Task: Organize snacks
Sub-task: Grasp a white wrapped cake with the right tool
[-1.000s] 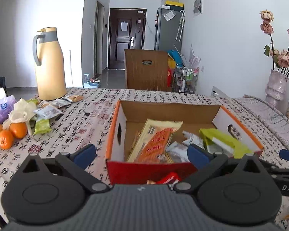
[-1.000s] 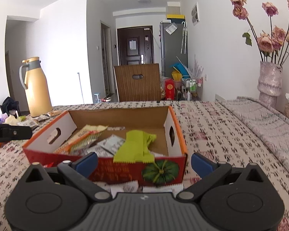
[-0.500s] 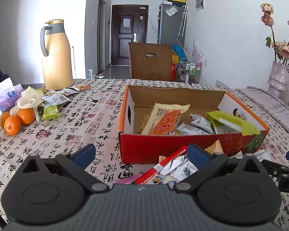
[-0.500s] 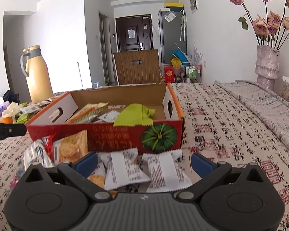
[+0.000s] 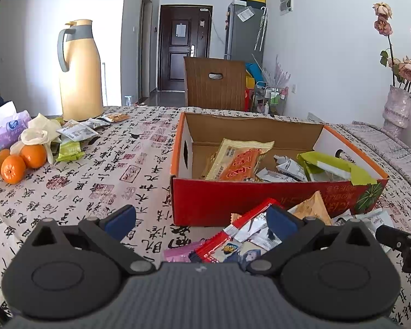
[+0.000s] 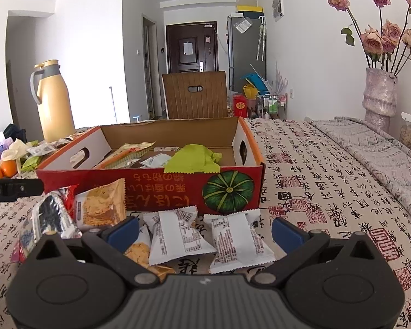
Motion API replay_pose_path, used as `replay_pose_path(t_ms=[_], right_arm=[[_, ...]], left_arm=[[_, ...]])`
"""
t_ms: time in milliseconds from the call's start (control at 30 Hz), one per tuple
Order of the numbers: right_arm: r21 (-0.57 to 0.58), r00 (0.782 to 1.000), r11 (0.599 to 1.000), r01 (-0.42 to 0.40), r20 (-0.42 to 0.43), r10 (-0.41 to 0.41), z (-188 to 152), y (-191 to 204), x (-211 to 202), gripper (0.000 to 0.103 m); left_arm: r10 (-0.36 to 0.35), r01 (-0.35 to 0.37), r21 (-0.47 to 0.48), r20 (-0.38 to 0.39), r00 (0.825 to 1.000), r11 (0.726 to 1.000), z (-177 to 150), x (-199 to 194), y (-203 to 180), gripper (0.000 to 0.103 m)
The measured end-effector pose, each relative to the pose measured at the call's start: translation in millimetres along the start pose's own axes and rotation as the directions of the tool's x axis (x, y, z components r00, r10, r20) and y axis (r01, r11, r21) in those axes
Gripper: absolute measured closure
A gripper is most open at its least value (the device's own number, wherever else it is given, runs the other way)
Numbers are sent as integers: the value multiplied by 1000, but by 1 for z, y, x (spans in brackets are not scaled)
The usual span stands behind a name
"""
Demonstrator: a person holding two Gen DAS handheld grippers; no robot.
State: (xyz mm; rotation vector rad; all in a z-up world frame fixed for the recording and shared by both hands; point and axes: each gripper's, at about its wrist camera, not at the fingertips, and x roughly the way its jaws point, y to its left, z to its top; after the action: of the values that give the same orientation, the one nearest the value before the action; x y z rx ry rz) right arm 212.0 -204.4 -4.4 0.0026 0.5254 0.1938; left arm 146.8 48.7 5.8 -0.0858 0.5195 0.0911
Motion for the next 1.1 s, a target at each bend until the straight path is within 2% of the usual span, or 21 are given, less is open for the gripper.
replay_pose_path(t_ms=[300, 567, 667, 800, 900, 1000, 1067, 1100], right_arm=[[-20, 999, 1000, 13, -38, -14, 0, 4, 9, 0], [-1, 994, 996, 92, -63, -92, 9, -9, 27, 3], [29, 990, 993, 113, -88, -110, 12, -19, 36, 9], [59, 986, 993, 106, -139, -97, 10, -27, 50, 29], [56, 984, 995, 86, -164, -76, 6, -27, 56, 31], [37, 982, 996, 85, -174, -77, 2, -24, 60, 40], [30, 982, 995, 92, -167, -86, 1, -23, 60, 50], [30, 983, 995, 90, -162, -84, 1, -23, 59, 60]], left_arm=[[-14, 14, -23, -14, 1000, 1000, -4, 5, 5, 0], [-17, 16, -36, -25, 1000, 999, -5, 8, 7, 0], [-16, 15, -37, -28, 999, 999, -5, 9, 7, 0], [-13, 12, -38, -31, 999, 999, -5, 9, 6, 0], [-10, 9, -37, -34, 999, 999, -5, 9, 6, 0], [-10, 8, -37, -37, 999, 999, -5, 10, 6, 0], [-9, 7, -37, -39, 999, 999, -5, 10, 6, 0], [-9, 7, -37, -40, 999, 999, -6, 11, 6, 0]])
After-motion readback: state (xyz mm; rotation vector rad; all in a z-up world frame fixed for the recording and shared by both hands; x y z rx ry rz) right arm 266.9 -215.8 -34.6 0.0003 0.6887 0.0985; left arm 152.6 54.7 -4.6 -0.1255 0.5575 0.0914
